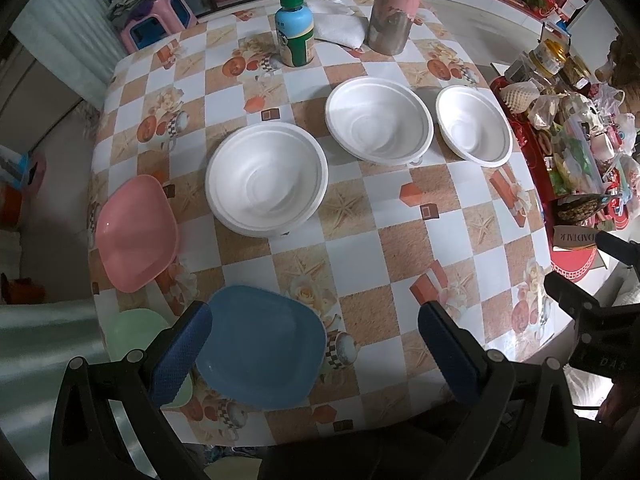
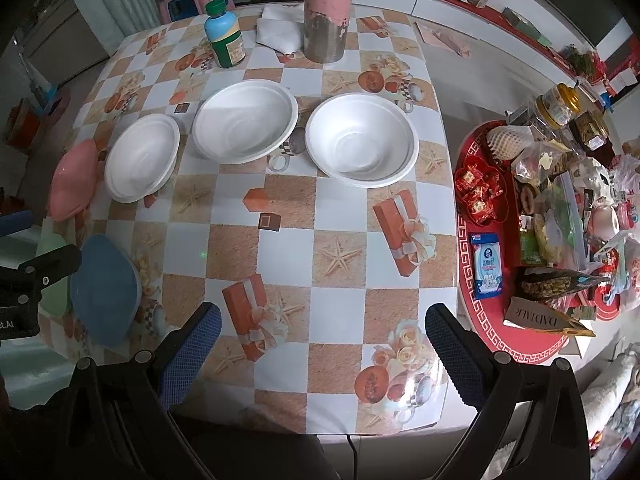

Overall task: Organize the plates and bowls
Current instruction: 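Move the left tool toward the blue square plastic plate, then grasp the blue plate rim with the left tool and lift it, then carry the blue plate with the left tool over the green plate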

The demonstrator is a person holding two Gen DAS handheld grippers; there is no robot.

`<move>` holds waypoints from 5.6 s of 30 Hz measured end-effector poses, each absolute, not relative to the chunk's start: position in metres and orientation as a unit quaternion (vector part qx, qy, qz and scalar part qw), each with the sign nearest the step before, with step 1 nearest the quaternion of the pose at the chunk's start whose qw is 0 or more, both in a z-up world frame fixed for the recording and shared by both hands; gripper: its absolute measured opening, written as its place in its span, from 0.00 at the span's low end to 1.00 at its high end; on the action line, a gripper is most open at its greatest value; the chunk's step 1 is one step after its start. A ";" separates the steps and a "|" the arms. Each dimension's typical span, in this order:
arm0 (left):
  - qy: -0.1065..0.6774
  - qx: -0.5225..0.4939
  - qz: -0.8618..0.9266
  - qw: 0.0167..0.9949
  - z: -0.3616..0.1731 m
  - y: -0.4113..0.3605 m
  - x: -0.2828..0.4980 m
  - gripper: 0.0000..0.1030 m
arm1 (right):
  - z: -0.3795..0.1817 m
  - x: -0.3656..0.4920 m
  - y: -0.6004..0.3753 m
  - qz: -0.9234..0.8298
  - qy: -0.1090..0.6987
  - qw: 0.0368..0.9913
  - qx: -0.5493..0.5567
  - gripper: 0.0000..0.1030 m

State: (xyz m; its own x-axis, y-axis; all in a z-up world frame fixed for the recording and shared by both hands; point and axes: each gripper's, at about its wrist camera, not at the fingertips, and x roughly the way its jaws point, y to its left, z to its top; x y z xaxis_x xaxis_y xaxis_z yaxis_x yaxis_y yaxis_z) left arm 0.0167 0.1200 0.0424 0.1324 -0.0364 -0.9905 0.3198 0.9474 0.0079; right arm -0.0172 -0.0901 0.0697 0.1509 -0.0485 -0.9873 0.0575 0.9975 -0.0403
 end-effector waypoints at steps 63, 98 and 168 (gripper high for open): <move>0.681 0.076 -0.042 0.727 0.013 0.204 -0.037 1.00 | 0.046 -0.037 -0.008 0.075 0.661 0.746 -0.038 1.00; 0.723 -0.153 0.058 0.671 -0.064 0.288 -0.083 0.77 | 0.014 -0.007 0.101 0.221 0.625 0.725 -0.187 1.00; 0.629 0.132 -0.131 0.755 0.045 0.049 -0.002 0.19 | 0.061 -0.033 -0.083 0.098 0.639 0.758 0.080 0.18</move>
State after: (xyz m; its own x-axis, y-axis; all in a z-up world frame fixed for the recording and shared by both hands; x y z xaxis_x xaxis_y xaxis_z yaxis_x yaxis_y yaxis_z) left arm -0.0023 0.0488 0.0451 0.1744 -0.0315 -0.9842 0.3629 0.9312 0.0345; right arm -0.0333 -0.0827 0.0612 0.1633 0.2511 -0.9541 -0.0475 0.9680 0.2466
